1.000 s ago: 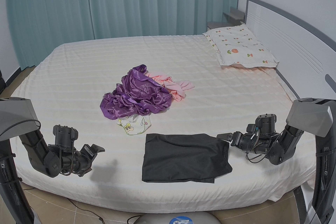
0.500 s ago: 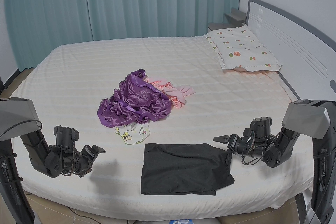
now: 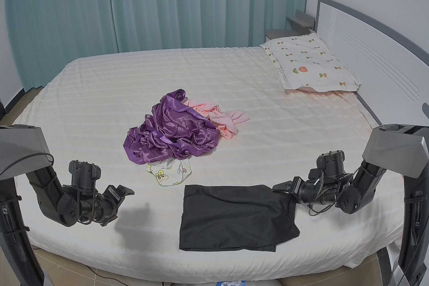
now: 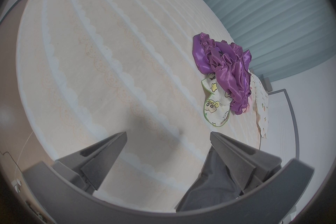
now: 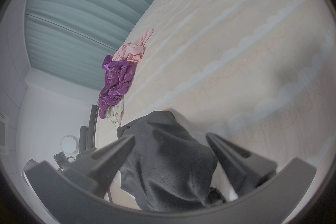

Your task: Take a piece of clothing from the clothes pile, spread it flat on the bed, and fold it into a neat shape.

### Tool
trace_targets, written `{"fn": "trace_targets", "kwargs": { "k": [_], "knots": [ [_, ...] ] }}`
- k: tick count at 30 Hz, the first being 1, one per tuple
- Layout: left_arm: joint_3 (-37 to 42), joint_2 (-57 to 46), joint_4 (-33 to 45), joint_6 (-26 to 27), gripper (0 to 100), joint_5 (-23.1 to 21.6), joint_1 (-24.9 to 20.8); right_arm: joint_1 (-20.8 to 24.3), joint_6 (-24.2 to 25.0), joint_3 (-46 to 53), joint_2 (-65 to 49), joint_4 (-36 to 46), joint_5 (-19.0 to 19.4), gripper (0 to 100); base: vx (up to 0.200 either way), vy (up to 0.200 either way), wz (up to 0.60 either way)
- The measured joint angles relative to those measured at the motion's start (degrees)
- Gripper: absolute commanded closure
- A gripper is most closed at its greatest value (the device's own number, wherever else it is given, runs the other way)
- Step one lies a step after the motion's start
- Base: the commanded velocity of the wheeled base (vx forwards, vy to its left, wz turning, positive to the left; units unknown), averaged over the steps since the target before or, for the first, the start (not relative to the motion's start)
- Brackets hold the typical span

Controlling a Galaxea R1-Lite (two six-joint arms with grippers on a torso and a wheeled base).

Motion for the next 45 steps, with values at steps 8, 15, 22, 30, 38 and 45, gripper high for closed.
{"fn": "trace_targets", "kwargs": {
  "k": [8, 15, 22, 30, 38, 45],
  "knots": [
    [0.0, 0.02, 0.06, -0.02, 0, 0.0, 0.04, 0.15, 0.04, -0.28, -0.51, -0.55, -2.35, 100, 0.0, 0.0, 0.0],
    [0.0, 0.02, 0.09, -0.02, 0, 0.0, 0.0, -0.13, -1.44, 0.83, -1.87, -0.83, -2.94, 100, 0.0, 0.0, 0.0],
    [0.0, 0.02, 0.11, -0.02, 0, 0.0, 0.0, -0.38, -4.1, 2.04, -2.21, -4.22, -4.6, 0, 0.0, 0.0, 0.0],
    [0.0, 0.02, 0.11, -0.02, 0, 0.0, 0.0, -0.4, -6.16, 2.51, -1.46, -4.6, -7.36, 0, 0.0, 0.0, 0.0],
    [0.0, 0.04, 0.09, -0.05, 0, 0.09, -0.07, -1.12, -11.37, 3.5, -3.63, -4.38, -7.25, 0, -0.075, 0.0, 0.0],
    [0.09, 0.04, 0.11, 0.02, 0, 0.11, -0.18, -1.38, -12.2, 12.02, -4.44, -9.17, -5.1, 0, 0.0, 0.0, 0.0]
  ]
}}
